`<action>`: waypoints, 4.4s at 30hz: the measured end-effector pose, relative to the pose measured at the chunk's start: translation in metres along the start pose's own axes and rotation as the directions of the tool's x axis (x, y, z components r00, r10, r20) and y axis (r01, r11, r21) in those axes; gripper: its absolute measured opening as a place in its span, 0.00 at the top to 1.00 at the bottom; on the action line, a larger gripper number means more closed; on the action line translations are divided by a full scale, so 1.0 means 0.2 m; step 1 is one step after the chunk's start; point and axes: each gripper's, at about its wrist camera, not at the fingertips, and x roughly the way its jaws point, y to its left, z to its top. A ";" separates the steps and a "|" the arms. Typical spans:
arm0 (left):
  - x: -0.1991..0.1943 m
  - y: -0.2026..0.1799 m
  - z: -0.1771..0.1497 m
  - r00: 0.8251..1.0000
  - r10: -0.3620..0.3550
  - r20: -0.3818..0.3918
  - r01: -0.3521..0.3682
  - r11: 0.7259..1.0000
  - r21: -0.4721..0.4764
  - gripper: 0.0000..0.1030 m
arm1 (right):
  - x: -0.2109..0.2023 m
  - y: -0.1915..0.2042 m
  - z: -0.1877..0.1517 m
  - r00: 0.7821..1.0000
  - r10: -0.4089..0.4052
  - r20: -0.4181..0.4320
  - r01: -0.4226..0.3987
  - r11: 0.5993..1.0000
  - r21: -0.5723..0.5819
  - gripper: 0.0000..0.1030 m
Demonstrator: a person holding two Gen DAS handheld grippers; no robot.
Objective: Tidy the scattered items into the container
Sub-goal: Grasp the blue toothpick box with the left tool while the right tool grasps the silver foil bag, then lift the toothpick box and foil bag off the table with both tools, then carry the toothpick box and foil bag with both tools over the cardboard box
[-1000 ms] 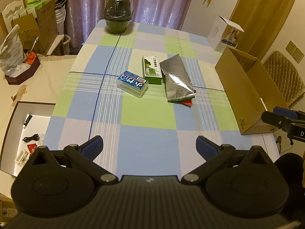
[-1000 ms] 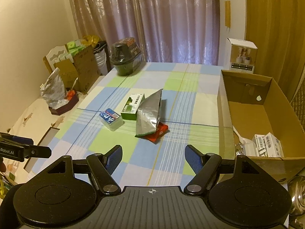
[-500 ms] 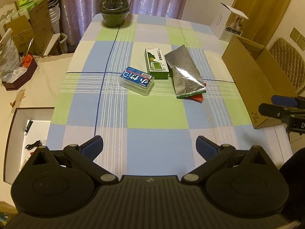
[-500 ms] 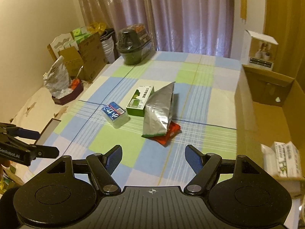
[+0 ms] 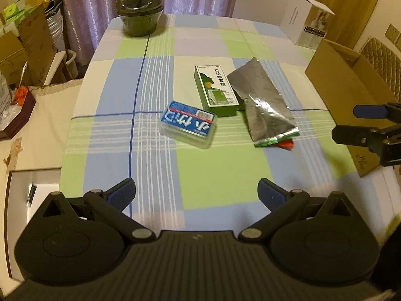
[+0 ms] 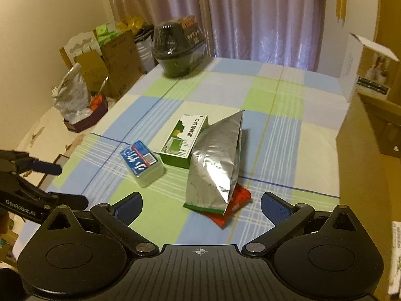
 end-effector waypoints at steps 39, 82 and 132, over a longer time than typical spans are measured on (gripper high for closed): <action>0.61 0.06 0.22 0.996 -0.085 -0.010 0.085 0.970 0.226 0.18 | 0.68 -0.13 0.20 0.994 -0.018 -0.105 0.015 0.999 -0.032 0.36; 0.43 -0.43 -0.14 0.979 -0.071 -0.193 0.146 0.899 0.412 0.20 | -0.08 -0.18 -0.60 0.989 -0.108 -0.105 0.120 0.985 0.122 0.12; -0.27 -0.69 -0.24 0.993 -0.115 -0.032 0.119 0.950 0.290 0.20 | -0.75 -0.02 -0.52 0.984 -0.164 0.070 0.152 0.976 0.155 0.36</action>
